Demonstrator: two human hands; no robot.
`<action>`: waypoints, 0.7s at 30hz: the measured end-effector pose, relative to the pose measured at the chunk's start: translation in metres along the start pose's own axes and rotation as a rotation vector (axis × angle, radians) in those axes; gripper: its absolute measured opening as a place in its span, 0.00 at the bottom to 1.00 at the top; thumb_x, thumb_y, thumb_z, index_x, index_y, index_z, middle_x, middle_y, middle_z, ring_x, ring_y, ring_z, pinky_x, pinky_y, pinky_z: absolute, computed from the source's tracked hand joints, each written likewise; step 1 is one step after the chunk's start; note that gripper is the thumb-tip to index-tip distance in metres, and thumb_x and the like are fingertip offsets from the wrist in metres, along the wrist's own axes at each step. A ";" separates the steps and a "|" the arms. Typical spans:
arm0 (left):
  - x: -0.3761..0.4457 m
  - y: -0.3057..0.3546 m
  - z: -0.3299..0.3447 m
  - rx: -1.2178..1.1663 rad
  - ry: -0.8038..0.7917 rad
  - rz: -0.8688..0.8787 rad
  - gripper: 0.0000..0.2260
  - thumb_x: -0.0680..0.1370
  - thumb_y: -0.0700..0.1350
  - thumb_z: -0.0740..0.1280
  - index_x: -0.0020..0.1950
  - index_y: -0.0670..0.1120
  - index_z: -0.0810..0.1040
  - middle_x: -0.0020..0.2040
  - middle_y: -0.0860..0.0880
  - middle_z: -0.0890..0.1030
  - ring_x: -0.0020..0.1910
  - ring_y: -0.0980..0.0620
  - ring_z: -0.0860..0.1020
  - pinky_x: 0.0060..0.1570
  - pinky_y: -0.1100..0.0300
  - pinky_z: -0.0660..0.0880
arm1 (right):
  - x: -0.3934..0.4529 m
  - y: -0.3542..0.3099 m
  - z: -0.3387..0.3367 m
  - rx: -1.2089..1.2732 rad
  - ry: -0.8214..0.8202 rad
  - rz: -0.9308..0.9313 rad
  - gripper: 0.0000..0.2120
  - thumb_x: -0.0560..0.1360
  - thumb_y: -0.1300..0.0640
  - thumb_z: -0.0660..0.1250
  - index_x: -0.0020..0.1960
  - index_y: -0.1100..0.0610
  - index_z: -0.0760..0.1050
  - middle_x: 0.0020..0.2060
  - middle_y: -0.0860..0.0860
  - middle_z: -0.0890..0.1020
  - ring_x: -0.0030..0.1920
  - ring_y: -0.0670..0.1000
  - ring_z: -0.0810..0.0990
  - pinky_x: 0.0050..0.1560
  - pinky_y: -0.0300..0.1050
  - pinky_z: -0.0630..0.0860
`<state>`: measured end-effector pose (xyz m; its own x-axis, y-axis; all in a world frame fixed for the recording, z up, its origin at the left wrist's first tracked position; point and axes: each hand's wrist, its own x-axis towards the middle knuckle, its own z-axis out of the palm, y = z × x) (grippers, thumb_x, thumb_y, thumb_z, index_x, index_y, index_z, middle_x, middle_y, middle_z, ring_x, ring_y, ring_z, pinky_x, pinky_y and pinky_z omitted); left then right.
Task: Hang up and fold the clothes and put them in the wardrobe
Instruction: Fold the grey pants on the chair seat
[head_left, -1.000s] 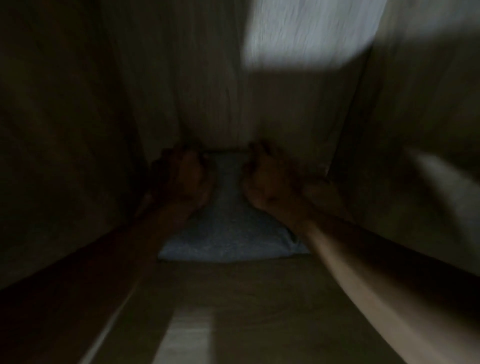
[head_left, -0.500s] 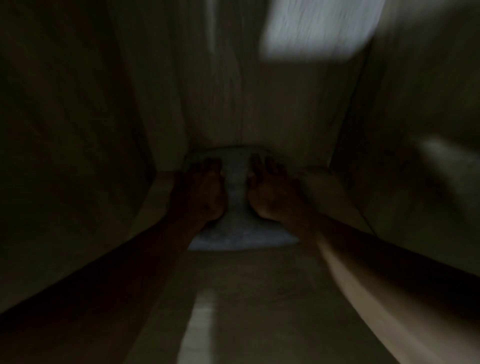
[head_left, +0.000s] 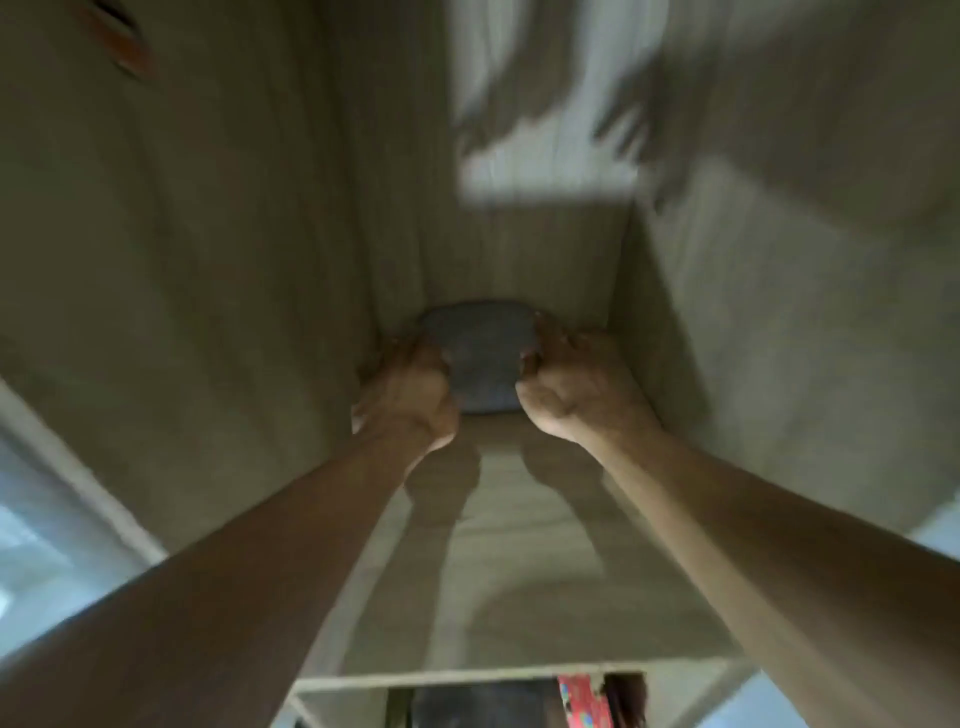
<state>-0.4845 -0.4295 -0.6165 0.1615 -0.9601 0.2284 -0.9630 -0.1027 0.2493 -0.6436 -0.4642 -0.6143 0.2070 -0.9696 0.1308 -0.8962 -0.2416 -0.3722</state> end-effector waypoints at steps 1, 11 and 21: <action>-0.019 0.002 -0.018 -0.004 0.007 0.011 0.18 0.82 0.45 0.59 0.71 0.43 0.70 0.66 0.38 0.75 0.64 0.36 0.75 0.60 0.46 0.72 | -0.018 -0.008 -0.011 -0.012 -0.013 0.002 0.26 0.82 0.52 0.52 0.79 0.57 0.58 0.80 0.56 0.57 0.77 0.60 0.60 0.75 0.53 0.59; -0.195 0.042 -0.248 -0.128 0.110 -0.010 0.14 0.84 0.48 0.54 0.64 0.45 0.73 0.60 0.38 0.79 0.58 0.36 0.77 0.57 0.47 0.75 | -0.209 -0.118 -0.213 0.114 -0.066 0.013 0.25 0.85 0.53 0.50 0.81 0.58 0.56 0.78 0.59 0.61 0.75 0.61 0.63 0.74 0.51 0.60; -0.378 0.062 -0.438 -0.046 0.061 -0.173 0.21 0.85 0.47 0.55 0.78 0.46 0.63 0.77 0.46 0.66 0.75 0.42 0.67 0.73 0.39 0.63 | -0.368 -0.206 -0.347 0.314 -0.155 -0.107 0.24 0.84 0.53 0.52 0.80 0.54 0.58 0.71 0.59 0.72 0.65 0.57 0.75 0.59 0.46 0.70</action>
<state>-0.5103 0.0413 -0.2749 0.3378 -0.9115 0.2346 -0.9090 -0.2513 0.3326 -0.6718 -0.0434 -0.2667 0.3717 -0.9269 0.0518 -0.7072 -0.3189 -0.6310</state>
